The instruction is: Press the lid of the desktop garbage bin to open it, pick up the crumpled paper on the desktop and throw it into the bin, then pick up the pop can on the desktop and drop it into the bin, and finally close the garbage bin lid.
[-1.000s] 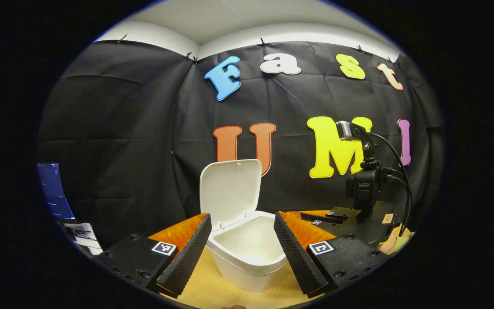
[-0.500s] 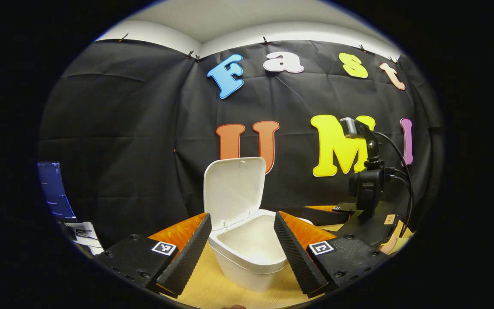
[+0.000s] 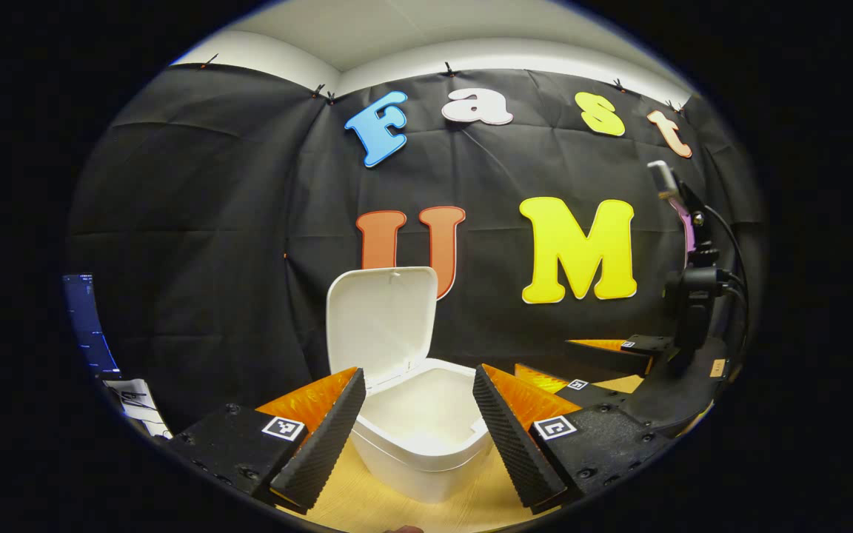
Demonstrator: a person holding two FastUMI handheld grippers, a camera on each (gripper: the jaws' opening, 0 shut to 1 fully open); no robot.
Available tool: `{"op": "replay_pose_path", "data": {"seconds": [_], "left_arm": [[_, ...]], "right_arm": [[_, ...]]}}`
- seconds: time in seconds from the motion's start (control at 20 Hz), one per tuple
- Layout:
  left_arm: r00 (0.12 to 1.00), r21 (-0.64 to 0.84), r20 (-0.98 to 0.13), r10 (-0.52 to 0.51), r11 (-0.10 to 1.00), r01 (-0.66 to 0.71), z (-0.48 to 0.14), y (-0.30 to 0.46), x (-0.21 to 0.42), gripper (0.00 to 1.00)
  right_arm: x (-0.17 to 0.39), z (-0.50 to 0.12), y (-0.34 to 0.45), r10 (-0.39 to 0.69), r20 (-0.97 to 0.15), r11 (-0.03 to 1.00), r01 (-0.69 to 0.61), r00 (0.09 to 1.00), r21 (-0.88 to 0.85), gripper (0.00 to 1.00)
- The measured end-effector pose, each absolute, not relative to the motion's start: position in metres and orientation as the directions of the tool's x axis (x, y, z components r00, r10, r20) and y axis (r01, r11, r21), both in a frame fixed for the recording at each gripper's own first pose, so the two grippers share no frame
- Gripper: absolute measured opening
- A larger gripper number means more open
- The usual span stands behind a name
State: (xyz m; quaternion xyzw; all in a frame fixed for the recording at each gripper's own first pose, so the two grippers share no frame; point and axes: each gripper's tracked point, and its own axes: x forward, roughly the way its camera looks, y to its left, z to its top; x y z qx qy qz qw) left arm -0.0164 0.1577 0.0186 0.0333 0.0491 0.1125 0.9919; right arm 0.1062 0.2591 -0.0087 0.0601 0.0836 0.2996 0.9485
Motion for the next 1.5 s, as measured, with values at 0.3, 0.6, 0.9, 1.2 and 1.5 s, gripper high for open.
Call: {"op": "replay_pose_path", "data": {"seconds": [0.3, 0.6, 0.9, 1.2, 1.5], "left_arm": [[0.986, 0.056, -0.120, 0.113, 0.993, -0.107, 0.001, 0.105, 0.005, 0.96], [0.987, 0.004, -0.154, -0.055, 0.998, 0.057, -0.032, 0.044, 0.022, 0.96], [0.965, -0.036, -0.200, -0.167, 0.986, 0.163, -0.077, 0.006, 0.035, 0.96], [0.923, -0.064, -0.293, -0.250, 0.968, 0.242, -0.146, -0.031, 0.051, 0.97], [0.897, -0.052, -0.358, -0.259, 0.965, 0.258, -0.207, -0.047, 0.067, 0.97]], "right_arm": [[0.100, -0.007, 0.177, 0.431, -0.133, 0.895, -0.404, 0.893, 0.190, 0.94], [0.092, -0.027, 0.103, 0.270, -0.180, 0.954, -0.237, 0.946, 0.185, 0.95], [0.074, -0.030, 0.050, 0.142, -0.177, 0.981, -0.115, 0.974, 0.154, 0.95], [0.051, -0.027, 0.029, 0.075, -0.196, 0.991, -0.051, 0.978, 0.126, 0.94], [0.028, -0.037, 0.016, 0.014, -0.249, 0.995, 0.010, 0.968, 0.095, 0.94]]}}
